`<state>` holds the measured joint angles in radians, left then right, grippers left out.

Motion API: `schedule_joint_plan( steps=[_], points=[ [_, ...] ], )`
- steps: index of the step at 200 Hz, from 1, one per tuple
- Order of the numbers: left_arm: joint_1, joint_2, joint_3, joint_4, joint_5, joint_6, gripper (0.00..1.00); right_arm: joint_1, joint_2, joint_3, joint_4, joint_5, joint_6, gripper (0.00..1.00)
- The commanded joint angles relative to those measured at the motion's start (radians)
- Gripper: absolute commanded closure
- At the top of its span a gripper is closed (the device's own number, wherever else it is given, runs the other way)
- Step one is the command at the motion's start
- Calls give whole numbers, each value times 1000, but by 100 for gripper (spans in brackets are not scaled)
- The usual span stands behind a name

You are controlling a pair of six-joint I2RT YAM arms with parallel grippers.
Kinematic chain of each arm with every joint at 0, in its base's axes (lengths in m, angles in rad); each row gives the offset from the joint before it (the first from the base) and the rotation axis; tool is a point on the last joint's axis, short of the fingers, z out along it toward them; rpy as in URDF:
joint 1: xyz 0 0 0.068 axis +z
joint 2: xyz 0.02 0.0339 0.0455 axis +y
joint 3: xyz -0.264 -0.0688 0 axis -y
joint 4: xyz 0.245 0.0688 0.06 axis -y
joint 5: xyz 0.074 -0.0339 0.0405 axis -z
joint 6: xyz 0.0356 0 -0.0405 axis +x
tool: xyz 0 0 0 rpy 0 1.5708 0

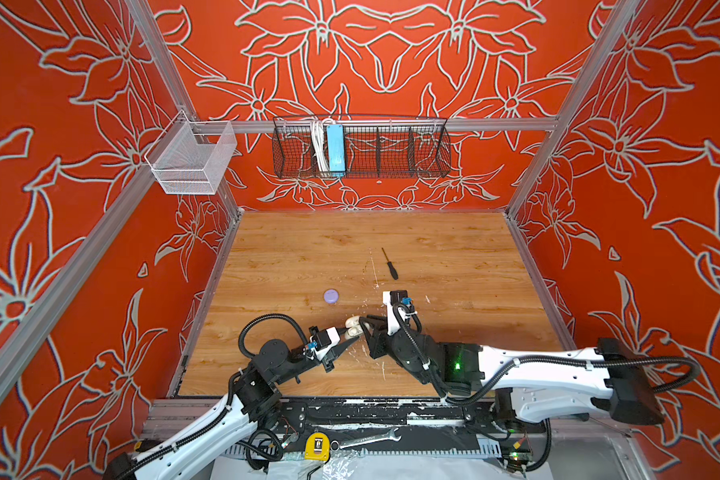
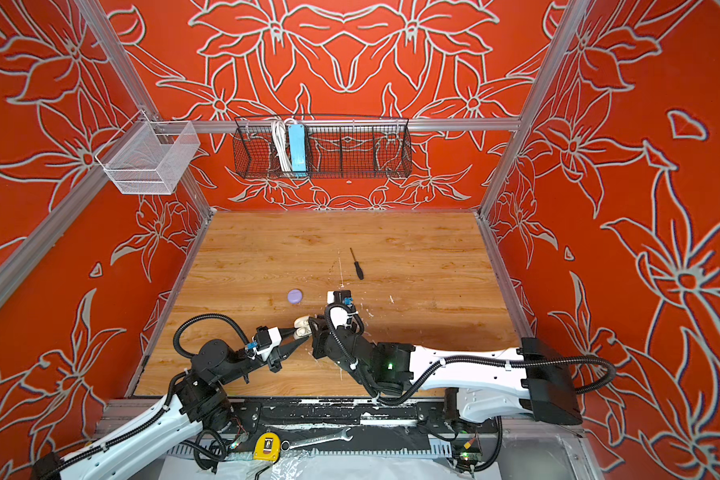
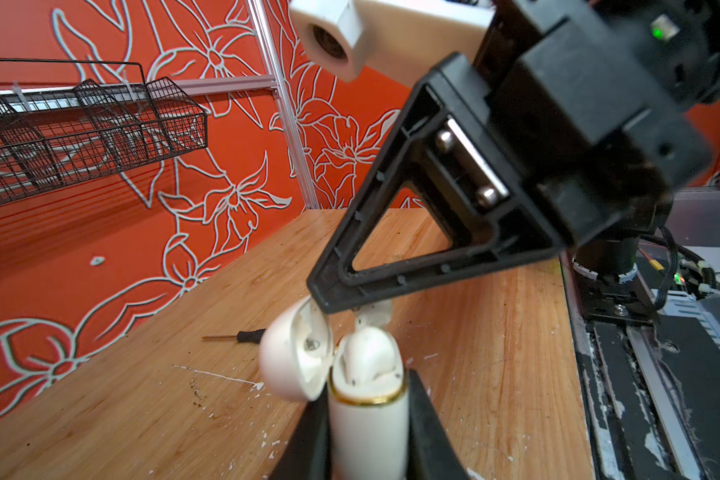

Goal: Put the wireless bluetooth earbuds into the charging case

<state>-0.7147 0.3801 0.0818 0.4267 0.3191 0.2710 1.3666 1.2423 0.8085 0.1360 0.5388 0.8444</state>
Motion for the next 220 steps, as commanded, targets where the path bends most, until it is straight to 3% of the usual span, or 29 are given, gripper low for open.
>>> schedule_joint_plan(
  steps=[1,61,93,220],
  points=[
    [-8,-7,12,58,-15,18,100,12,19,12,-8,-42,32,68],
    [-8,-5,12,62,-11,17,100,12,26,33,-42,-31,29,64],
    [-8,7,16,63,-8,18,100,13,32,37,-23,-45,27,78],
    [-7,12,13,50,-26,67,100,41,102,34,105,-39,195,82]
  ],
)
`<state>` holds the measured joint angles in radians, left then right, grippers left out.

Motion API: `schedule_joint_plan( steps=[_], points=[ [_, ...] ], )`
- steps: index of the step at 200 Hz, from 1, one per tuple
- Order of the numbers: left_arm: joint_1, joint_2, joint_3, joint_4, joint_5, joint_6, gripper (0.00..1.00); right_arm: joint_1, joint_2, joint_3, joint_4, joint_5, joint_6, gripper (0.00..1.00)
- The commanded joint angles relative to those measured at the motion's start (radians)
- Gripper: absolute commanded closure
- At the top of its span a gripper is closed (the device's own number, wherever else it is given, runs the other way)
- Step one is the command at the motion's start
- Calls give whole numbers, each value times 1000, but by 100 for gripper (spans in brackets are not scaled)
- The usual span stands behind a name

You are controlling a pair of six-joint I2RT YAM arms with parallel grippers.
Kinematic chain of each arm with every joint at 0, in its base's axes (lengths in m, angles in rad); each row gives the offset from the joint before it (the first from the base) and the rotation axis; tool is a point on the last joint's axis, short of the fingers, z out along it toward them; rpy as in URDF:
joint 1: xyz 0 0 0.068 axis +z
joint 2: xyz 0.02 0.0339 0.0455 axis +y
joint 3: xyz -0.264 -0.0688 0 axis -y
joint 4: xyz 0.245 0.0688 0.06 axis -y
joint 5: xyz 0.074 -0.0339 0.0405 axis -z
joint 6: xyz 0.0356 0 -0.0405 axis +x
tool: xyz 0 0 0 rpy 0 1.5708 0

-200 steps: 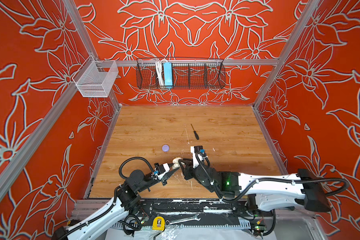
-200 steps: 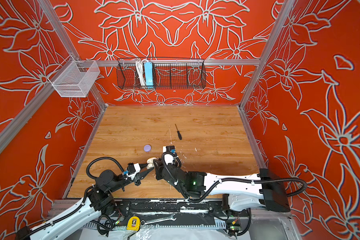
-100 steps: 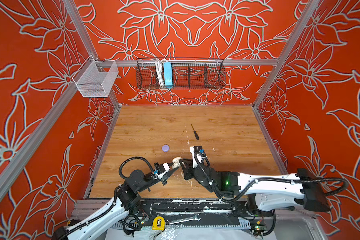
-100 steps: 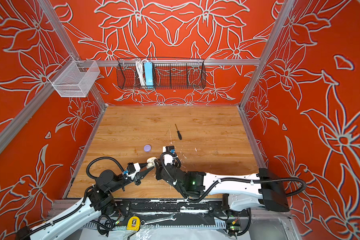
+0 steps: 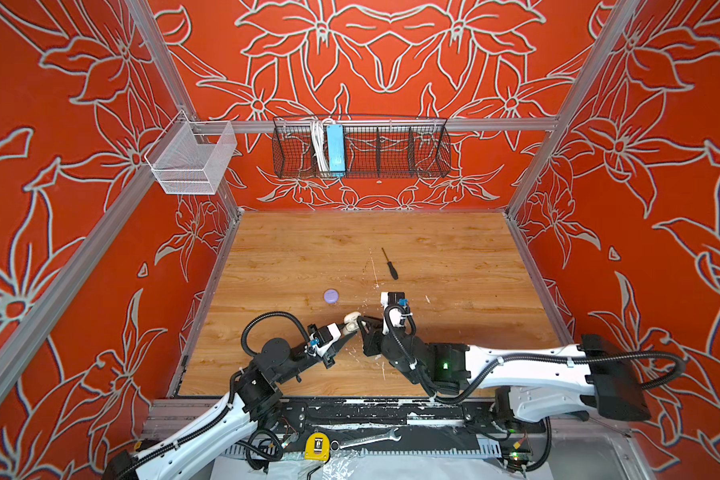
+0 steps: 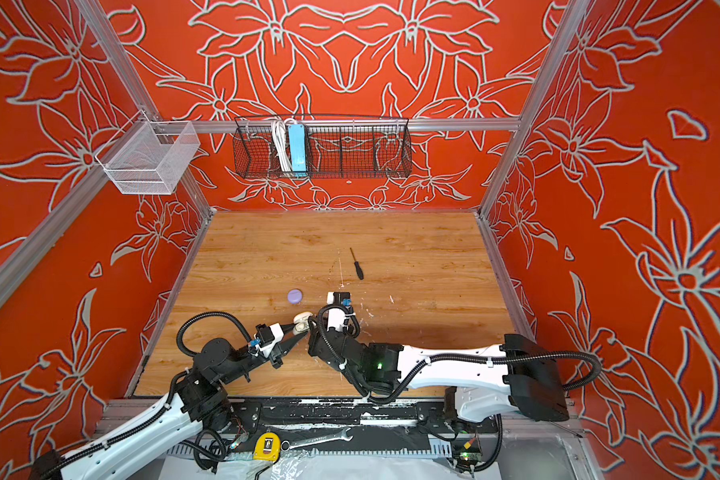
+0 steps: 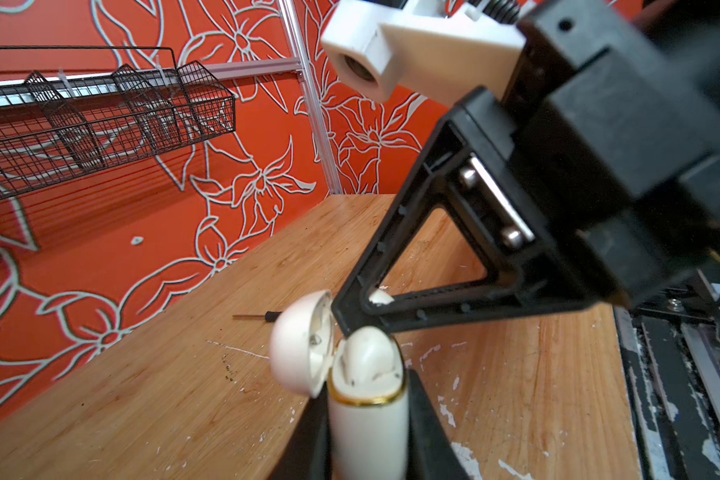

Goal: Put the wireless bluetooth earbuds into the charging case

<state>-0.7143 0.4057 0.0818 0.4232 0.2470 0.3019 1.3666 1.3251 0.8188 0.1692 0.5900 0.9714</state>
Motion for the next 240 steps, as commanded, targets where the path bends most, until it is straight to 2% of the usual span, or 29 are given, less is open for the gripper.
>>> schedule_joint_plan(
  steps=[1,58,73,86,101,131,166,174,185,195,240],
  points=[
    [-8,-13,13,54,46,38,100,42,19,23,71,-90,69,82],
    [-8,-10,7,62,49,54,100,52,19,37,66,-76,89,79],
    [-8,-1,7,63,43,60,100,54,20,52,61,-81,83,74],
    [-8,8,7,67,38,64,100,57,19,61,63,-83,73,73],
    [-8,20,6,73,41,69,100,58,20,72,56,-83,68,74],
    [-8,25,8,73,42,72,100,60,16,78,44,-70,55,84],
    [-8,28,9,75,37,75,100,60,10,84,17,-50,53,85],
    [-8,27,7,75,40,75,100,60,10,86,15,-51,47,82],
    [-8,30,7,76,38,74,100,61,10,88,14,-53,44,71],
    [-8,31,7,78,36,72,100,60,9,90,15,-57,33,66],
    [-8,47,10,80,-6,60,100,60,-16,106,-4,-91,-13,64]
  ],
)
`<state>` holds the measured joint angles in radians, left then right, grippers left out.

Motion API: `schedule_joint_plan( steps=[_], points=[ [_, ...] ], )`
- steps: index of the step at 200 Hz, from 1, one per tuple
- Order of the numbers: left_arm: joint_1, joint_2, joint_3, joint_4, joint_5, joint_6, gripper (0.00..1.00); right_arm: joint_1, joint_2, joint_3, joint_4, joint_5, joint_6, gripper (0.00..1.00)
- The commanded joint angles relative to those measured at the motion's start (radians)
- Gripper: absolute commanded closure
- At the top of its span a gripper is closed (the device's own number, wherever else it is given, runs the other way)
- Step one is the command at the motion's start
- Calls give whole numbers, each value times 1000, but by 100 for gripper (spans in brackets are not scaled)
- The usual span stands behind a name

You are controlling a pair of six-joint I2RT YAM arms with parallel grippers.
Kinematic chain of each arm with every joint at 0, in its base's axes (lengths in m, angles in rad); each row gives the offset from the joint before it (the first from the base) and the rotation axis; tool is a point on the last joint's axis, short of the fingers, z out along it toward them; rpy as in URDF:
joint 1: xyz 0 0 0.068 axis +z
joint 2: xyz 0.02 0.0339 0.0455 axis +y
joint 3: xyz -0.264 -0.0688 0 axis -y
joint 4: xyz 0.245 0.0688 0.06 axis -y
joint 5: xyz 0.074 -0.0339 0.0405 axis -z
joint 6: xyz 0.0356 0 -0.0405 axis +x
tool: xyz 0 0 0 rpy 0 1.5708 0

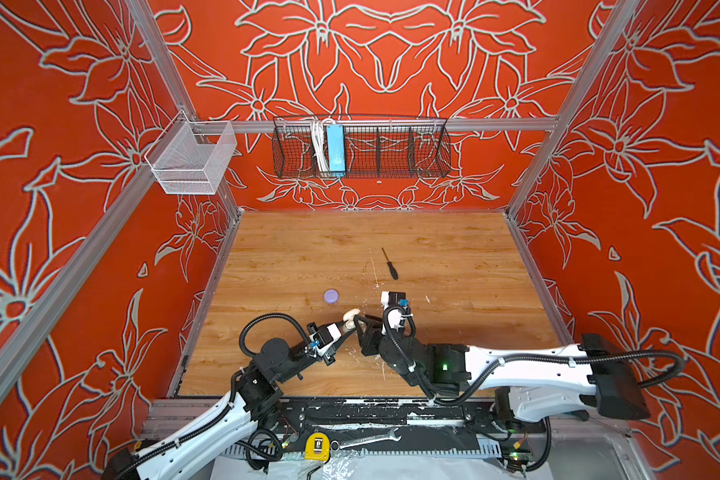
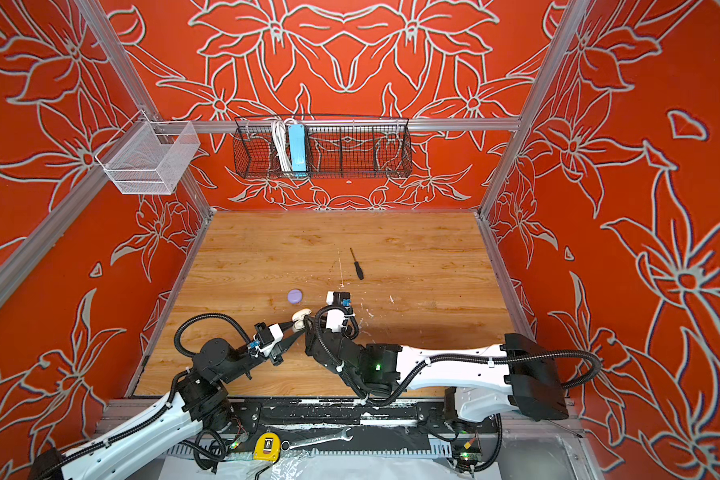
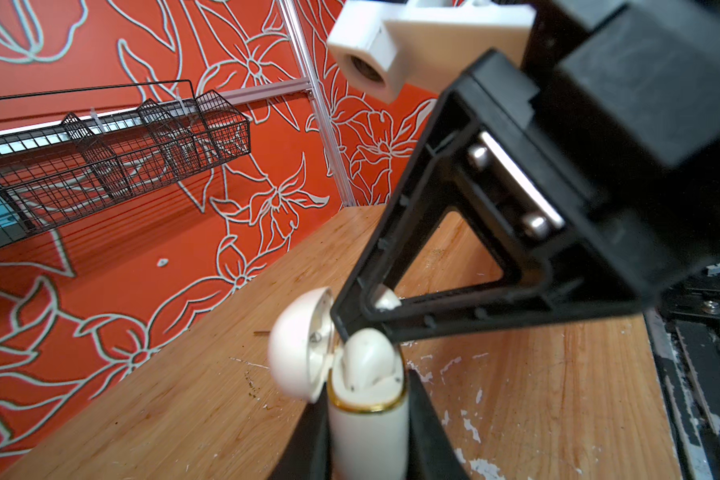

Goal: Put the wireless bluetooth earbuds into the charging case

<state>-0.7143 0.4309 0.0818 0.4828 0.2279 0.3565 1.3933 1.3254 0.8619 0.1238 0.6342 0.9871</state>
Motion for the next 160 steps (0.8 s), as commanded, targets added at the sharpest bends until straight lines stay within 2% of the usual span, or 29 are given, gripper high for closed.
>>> schedule_joint_plan(
  steps=[1,27,44,78,117,160],
  points=[
    [-8,22,10,20,12,6,100,33,-16,63,42,-136,-29,64],
    [-8,34,15,22,6,2,100,33,-37,47,58,-149,-44,65],
    [-8,40,15,23,3,1,100,33,-53,42,62,-158,-61,73],
    [-8,47,16,25,4,0,100,33,-70,28,79,-176,-72,76],
    [-8,45,15,29,13,0,100,33,-88,21,61,-152,-80,75],
    [-8,38,13,40,65,-13,100,33,-212,-15,-37,-71,-134,74]
  ],
)
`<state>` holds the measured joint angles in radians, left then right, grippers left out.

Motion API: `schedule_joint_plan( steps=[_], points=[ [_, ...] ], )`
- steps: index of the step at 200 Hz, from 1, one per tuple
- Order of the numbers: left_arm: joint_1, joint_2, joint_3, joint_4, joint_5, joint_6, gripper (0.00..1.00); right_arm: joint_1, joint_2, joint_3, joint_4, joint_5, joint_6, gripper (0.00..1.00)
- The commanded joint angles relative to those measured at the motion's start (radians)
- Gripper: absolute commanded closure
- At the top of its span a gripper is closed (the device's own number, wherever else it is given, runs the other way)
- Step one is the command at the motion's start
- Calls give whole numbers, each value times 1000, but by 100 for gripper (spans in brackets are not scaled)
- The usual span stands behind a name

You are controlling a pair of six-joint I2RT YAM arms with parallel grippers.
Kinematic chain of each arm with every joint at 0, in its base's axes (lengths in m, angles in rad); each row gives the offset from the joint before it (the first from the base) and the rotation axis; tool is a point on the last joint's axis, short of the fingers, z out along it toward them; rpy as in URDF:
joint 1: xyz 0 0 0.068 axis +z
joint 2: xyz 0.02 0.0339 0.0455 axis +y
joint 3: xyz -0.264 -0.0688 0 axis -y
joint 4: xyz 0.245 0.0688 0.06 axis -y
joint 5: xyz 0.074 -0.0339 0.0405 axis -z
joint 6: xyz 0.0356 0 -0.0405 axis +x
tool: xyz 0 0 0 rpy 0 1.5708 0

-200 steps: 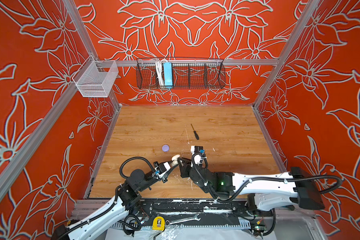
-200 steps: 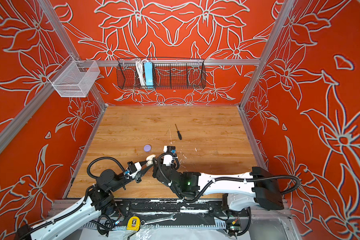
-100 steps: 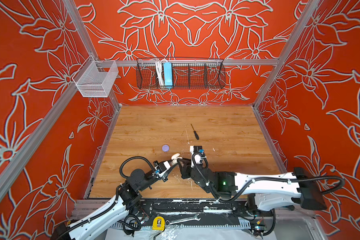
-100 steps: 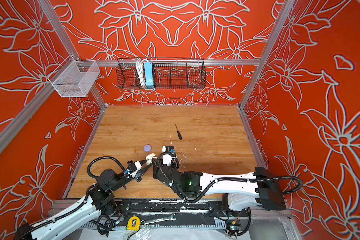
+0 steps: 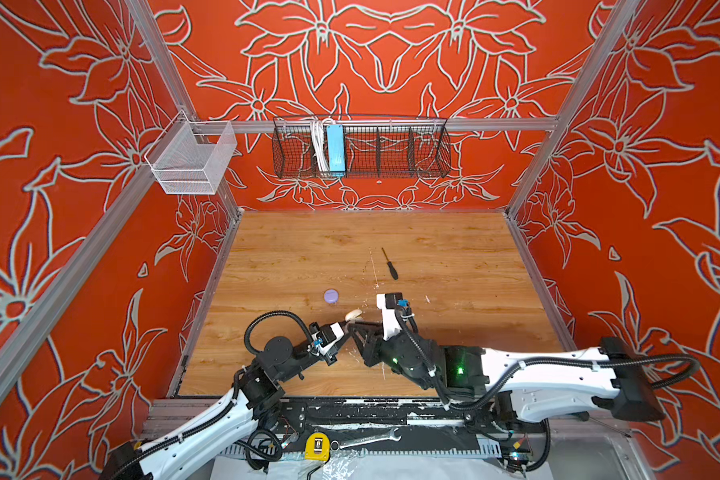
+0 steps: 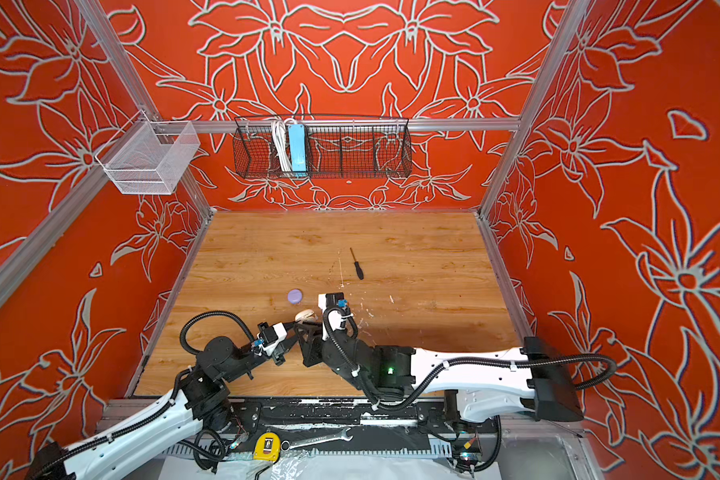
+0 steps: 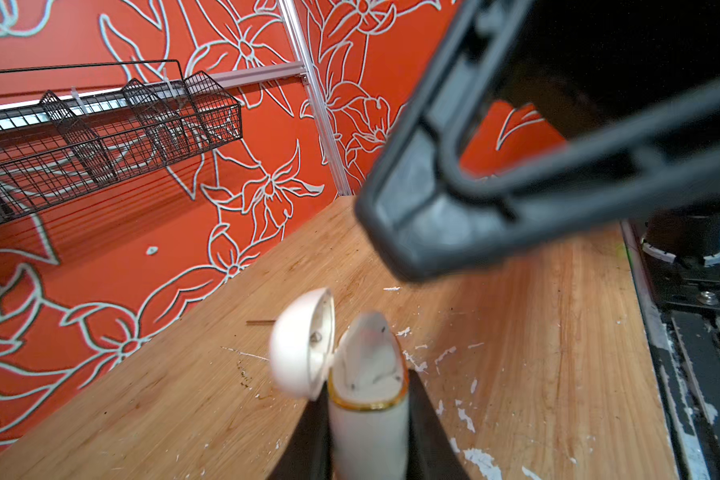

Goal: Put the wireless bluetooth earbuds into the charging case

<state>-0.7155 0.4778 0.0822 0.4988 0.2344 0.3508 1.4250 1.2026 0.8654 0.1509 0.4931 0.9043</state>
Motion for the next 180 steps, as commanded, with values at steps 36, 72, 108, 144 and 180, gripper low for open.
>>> schedule_joint_plan(
  steps=[36,72,108,144,180],
  points=[
    [-8,13,21,45,187,-10,100,-25,-163,72,-343,195,-172,74],
    [-7,52,38,50,327,22,100,-205,-153,88,-403,-117,-215,73],
    [-7,64,47,44,408,38,100,-266,-61,115,-408,-318,-248,73],
    [-7,82,54,43,406,35,100,-262,28,117,-353,-466,-250,75],
    [-7,81,59,29,328,18,100,-216,25,96,-341,-467,-240,75]
  ],
)
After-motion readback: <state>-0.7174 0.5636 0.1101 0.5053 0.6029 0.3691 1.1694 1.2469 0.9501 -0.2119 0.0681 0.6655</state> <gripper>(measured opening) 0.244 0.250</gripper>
